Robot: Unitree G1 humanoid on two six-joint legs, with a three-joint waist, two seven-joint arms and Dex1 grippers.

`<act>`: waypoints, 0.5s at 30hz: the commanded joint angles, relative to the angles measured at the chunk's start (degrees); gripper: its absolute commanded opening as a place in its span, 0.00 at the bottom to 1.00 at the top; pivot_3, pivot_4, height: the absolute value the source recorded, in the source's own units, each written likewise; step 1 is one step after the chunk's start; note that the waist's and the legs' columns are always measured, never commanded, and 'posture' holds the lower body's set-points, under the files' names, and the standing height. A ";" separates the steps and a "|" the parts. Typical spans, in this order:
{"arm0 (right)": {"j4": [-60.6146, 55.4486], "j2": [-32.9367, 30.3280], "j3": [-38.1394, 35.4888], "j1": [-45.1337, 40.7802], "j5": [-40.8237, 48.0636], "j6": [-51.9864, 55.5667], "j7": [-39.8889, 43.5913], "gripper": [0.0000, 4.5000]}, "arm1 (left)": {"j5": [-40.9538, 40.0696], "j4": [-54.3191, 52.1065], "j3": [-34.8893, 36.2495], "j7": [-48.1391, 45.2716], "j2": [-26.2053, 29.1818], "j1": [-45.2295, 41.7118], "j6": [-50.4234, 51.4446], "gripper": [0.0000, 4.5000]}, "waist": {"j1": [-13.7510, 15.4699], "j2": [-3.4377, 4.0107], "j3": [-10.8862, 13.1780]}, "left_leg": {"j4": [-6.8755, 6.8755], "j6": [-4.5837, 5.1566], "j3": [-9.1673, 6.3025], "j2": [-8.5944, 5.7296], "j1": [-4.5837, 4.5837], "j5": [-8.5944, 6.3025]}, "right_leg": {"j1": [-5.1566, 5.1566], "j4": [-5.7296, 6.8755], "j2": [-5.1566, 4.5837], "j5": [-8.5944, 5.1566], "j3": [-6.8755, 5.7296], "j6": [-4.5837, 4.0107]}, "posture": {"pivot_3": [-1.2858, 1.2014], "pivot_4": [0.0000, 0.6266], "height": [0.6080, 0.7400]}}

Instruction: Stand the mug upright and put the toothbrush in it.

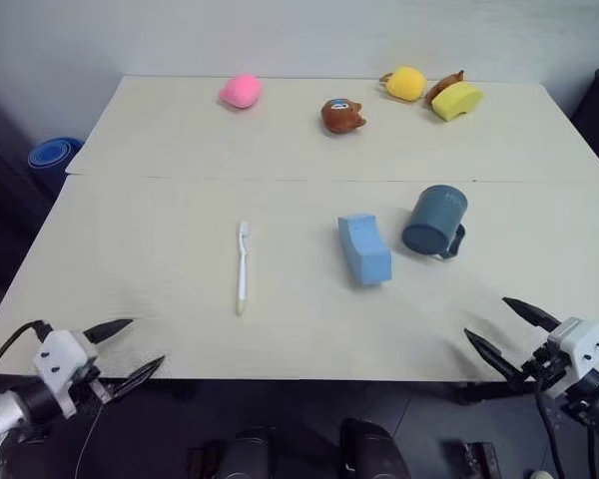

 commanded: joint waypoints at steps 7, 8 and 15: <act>-26.77 -5.62 6.46 -10.77 13.50 33.92 -16.16 1.00 | -9.53 -9.51 -4.46 -0.03 -0.60 -4.30 11.41 1.00 | 0.02 0.16 0.09 | 0.18 -0.01 -0.20 0.04 -0.05 0.00 | -0.13 0.12 0.00 0.00 0.16 0.00 | 0.52 0.24 1.00; -27.92 -5.91 7.78 -14.60 14.92 38.76 -19.68 1.00 | -10.05 -10.78 -5.57 0.51 -0.67 -5.58 12.71 1.00 | 0.02 0.15 0.09 | 0.22 -0.01 -0.22 0.04 -0.04 0.00 | -0.12 0.13 0.00 0.00 0.16 0.00 | 0.52 0.24 1.00; -25.29 0.85 21.63 -40.44 13.26 65.20 -40.09 1.00 | -9.17 -15.06 -11.78 2.54 -2.86 -11.32 15.50 1.00 | 0.00 0.10 0.06 | 0.22 -0.03 -0.23 -0.06 -0.31 -0.01 | -0.63 0.72 -0.03 -0.01 0.20 -0.03 | 0.52 0.24 1.00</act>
